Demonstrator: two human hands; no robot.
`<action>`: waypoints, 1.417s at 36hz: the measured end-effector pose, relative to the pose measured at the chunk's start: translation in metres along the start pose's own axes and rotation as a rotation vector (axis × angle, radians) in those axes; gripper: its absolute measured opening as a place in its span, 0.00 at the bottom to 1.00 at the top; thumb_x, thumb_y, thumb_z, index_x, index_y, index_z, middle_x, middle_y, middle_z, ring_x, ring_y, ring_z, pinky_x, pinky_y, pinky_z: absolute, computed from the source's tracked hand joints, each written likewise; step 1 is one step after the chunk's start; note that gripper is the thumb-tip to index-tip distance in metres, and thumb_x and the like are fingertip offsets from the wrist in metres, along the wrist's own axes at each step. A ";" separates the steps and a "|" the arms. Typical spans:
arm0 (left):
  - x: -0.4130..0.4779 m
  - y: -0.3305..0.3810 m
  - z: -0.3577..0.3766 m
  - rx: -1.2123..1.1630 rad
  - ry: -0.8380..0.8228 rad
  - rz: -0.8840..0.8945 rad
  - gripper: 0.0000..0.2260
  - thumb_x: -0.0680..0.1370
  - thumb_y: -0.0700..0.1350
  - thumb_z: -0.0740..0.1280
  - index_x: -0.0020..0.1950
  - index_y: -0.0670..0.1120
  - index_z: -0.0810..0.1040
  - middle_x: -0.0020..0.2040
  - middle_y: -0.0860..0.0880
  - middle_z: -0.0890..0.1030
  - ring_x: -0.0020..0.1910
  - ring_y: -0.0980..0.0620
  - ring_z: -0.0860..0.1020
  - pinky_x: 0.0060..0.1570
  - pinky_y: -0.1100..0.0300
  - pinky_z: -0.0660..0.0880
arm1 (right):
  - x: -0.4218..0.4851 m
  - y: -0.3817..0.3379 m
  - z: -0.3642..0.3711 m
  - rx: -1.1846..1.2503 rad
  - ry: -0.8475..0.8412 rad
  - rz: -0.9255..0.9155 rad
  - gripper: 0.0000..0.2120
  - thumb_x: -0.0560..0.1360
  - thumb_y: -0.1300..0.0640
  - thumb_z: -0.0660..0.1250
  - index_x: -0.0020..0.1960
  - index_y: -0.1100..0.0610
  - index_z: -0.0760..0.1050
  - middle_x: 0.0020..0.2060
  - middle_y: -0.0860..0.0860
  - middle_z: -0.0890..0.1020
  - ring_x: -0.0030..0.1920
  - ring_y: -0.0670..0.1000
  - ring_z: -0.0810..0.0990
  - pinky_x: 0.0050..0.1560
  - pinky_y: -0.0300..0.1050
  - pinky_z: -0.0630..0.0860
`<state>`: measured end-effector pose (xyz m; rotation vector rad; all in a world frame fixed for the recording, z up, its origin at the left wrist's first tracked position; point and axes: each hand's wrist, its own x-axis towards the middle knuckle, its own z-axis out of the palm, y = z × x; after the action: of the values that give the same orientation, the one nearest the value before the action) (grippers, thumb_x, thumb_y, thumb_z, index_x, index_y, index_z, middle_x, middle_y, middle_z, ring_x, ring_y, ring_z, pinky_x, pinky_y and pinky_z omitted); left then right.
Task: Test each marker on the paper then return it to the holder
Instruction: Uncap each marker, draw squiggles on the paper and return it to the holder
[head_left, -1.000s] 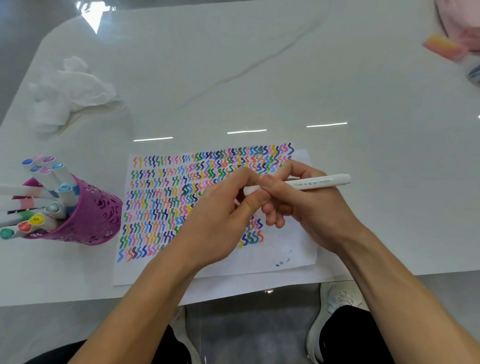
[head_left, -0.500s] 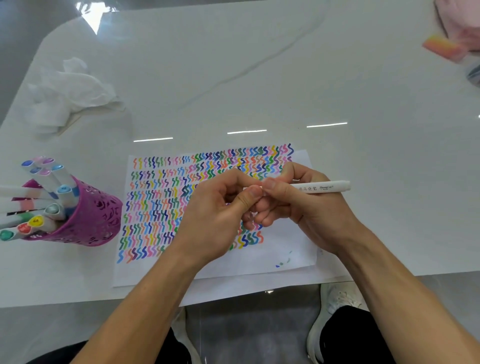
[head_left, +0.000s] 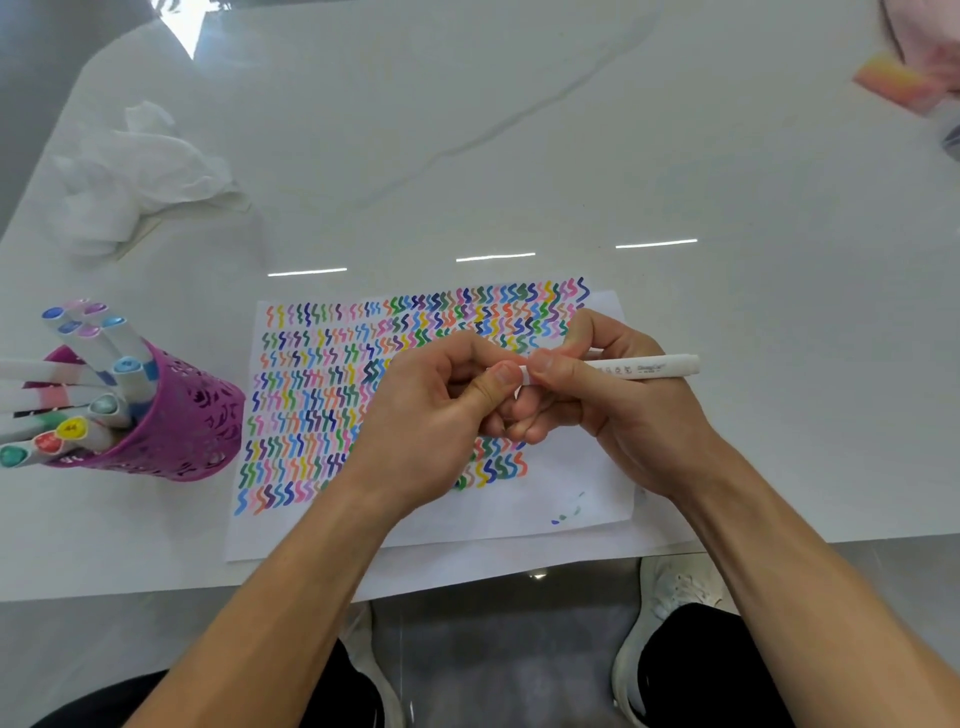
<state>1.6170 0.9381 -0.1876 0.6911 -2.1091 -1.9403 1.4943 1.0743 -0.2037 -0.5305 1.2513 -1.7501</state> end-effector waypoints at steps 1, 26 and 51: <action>0.000 0.001 -0.001 0.038 -0.016 0.012 0.05 0.81 0.39 0.67 0.49 0.44 0.83 0.37 0.46 0.84 0.35 0.52 0.82 0.38 0.59 0.80 | 0.000 0.000 -0.001 -0.029 -0.002 -0.001 0.11 0.77 0.58 0.74 0.41 0.57 0.74 0.38 0.64 0.86 0.34 0.60 0.86 0.36 0.46 0.83; -0.013 0.000 0.000 0.710 -0.197 0.261 0.07 0.84 0.52 0.58 0.52 0.55 0.75 0.45 0.60 0.76 0.46 0.59 0.75 0.45 0.71 0.68 | -0.019 0.003 0.016 -0.472 0.159 0.079 0.21 0.79 0.40 0.70 0.40 0.57 0.75 0.26 0.52 0.79 0.25 0.50 0.76 0.27 0.41 0.73; -0.005 -0.003 0.004 -0.105 -0.169 -0.179 0.17 0.85 0.45 0.59 0.39 0.39 0.74 0.33 0.43 0.76 0.36 0.43 0.80 0.49 0.52 0.83 | 0.001 -0.018 -0.008 0.103 0.360 0.082 0.30 0.83 0.59 0.53 0.24 0.58 0.77 0.34 0.63 0.86 0.21 0.50 0.75 0.23 0.36 0.70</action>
<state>1.6205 0.9441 -0.1906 0.7428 -2.0836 -2.2604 1.4805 1.0792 -0.1907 -0.1025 1.3956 -1.8827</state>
